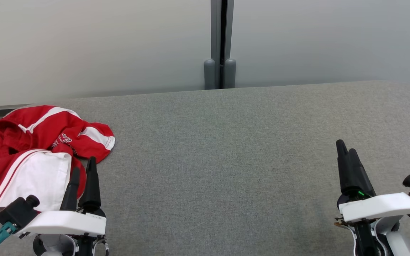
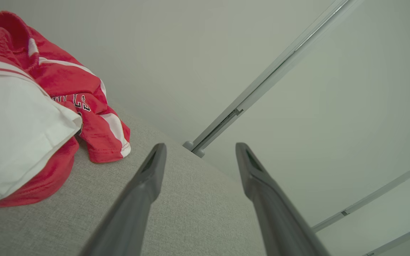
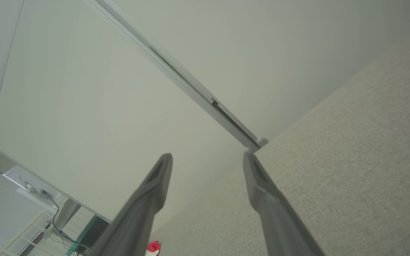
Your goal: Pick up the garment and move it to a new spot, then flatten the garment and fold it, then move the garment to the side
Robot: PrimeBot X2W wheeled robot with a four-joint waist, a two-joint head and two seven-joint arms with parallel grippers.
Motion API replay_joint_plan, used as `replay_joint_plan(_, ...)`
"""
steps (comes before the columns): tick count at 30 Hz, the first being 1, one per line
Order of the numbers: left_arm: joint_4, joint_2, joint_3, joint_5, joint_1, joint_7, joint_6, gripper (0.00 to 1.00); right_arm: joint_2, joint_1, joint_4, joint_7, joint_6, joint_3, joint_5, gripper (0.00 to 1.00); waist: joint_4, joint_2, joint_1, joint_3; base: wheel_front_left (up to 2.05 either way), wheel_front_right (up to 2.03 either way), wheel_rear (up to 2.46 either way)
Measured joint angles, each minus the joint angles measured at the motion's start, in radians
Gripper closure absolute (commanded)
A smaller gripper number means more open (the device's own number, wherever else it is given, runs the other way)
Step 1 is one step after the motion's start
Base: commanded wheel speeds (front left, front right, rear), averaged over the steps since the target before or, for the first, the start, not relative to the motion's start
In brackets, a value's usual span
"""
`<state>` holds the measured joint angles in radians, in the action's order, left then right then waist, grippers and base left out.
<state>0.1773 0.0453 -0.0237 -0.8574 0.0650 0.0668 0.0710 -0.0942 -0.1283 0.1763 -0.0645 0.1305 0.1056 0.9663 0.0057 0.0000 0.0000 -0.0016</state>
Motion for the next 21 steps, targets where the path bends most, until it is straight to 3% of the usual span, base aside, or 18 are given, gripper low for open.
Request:
replay_joint_plan(4,0.001,0.0,0.009,0.076,0.0,0.017,-0.014,0.0,0.0,-0.004,0.01,-0.017,0.0,0.035,-0.096,0.0,0.001,0.0,0.0,-0.001,0.0,0.0,0.0)
replay_joint_plan(21,0.002,0.001,0.035,0.277,0.0,0.067,-0.03,0.0,-0.012,-0.026,0.02,-0.068,0.0,0.096,-0.298,0.0,0.002,0.0,0.0,-0.001,0.0,0.0,0.0)
